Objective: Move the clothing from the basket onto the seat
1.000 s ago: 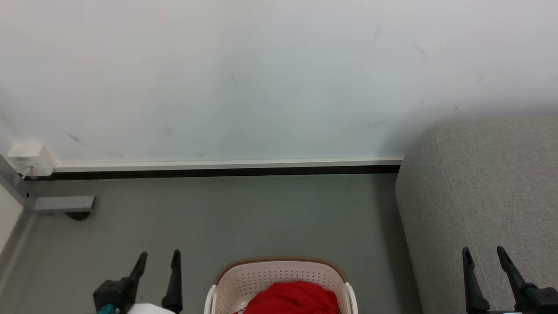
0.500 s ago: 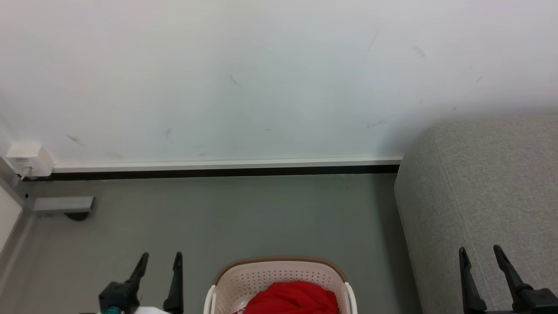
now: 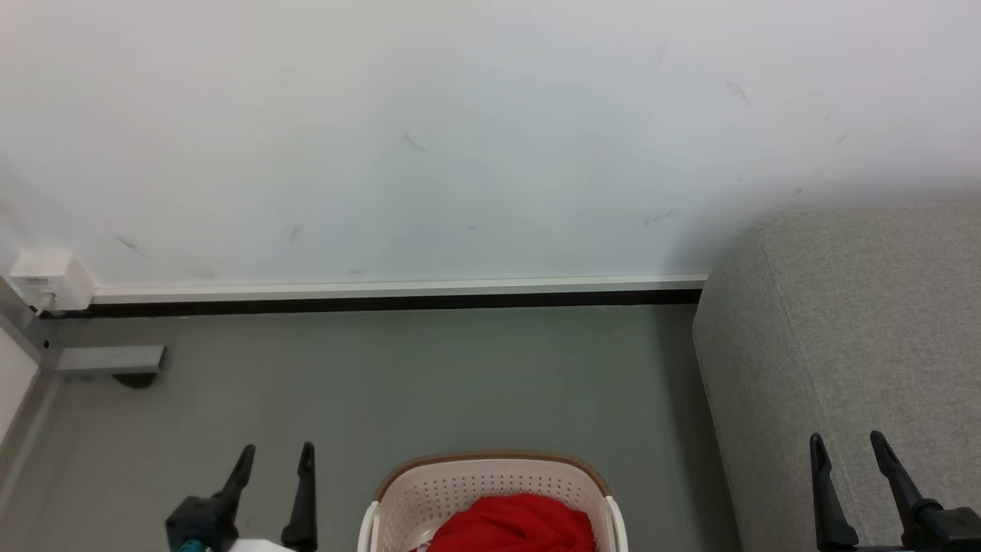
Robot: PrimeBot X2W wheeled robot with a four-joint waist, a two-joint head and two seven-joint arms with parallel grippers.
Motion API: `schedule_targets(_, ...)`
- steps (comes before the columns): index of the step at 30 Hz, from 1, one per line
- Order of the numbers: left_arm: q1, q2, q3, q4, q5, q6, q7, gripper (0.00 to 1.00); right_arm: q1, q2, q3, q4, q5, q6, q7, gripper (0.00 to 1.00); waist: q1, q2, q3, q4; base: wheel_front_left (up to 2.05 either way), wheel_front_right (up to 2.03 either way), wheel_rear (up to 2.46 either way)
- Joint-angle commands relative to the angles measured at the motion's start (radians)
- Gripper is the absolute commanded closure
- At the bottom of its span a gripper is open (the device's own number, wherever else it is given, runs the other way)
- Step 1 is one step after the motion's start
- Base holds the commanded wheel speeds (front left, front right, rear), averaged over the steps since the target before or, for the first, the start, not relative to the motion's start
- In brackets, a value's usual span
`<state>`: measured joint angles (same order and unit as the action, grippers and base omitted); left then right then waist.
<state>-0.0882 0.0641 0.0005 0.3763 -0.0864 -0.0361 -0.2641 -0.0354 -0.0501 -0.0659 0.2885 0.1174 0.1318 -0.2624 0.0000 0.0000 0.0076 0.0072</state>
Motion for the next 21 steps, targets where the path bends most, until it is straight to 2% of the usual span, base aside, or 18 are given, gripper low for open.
schedule_targets(1, 0.005, -0.001, 0.007, -0.002, 0.010, -0.005, -0.001, 0.00, 0.007, -0.001, 0.001, 0.000, 0.009, -0.002, -0.004, 0.00, 0.0000, 0.0000, 0.000, 0.000, 0.00, 0.00, 0.00)
schedule_targets(14, -0.001, -0.005, 0.013, -0.004, 0.023, -0.009, -0.001, 0.00, -0.003, -0.001, 0.006, -0.007, 0.019, -0.002, -0.004, 0.00, 0.0000, 0.0000, 0.009, -0.004, 0.00, 0.00, 0.00)
schedule_targets(21, -0.026, -0.004, 0.015, -0.005, 0.032, -0.021, -0.001, 0.00, -0.026, -0.001, 0.011, -0.023, 0.027, -0.002, -0.004, 0.00, 0.0000, 0.0000, 0.052, -0.007, 0.00, 0.00, 0.00)
